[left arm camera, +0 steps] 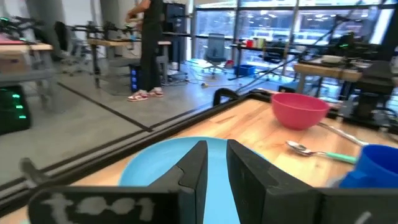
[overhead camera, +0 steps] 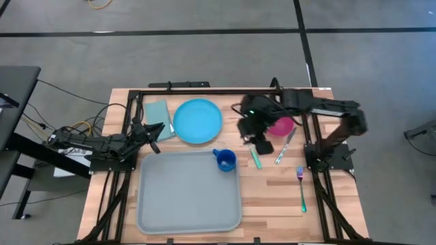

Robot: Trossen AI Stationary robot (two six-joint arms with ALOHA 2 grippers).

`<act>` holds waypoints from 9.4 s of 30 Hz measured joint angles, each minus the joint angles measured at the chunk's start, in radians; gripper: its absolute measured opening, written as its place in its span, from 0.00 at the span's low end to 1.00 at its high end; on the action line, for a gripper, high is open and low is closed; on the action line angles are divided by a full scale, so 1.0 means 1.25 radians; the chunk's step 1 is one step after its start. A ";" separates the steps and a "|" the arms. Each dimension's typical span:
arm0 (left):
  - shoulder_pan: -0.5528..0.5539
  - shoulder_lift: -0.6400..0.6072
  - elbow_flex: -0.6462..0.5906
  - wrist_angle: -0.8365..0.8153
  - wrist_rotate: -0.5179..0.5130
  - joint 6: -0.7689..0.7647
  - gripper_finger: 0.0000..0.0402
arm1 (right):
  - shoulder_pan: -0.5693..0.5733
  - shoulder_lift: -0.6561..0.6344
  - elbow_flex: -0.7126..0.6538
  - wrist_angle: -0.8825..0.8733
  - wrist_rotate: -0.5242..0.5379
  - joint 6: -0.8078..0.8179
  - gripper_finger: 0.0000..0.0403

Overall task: Set up tray
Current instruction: Put the blue plate on the bottom left of the blue mug on the gray serving tray

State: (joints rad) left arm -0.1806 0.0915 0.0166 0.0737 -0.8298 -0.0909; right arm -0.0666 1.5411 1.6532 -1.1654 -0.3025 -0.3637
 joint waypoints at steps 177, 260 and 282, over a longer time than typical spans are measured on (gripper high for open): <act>-0.467 1.527 1.052 -0.683 0.420 -0.697 0.04 | -0.105 -0.641 -1.008 0.968 0.141 0.139 0.29; -0.195 1.599 1.179 -0.482 0.517 -0.143 0.00 | -0.104 -0.641 -1.008 0.895 0.138 0.236 0.29; -0.194 1.599 1.180 -0.436 0.520 -0.101 0.00 | -0.104 -0.641 -1.008 0.890 0.138 0.273 0.29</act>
State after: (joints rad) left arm -0.4236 2.0903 1.4915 -0.4715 -0.1799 -0.2173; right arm -0.1970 0.7403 0.3935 -0.0527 -0.1303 -0.0231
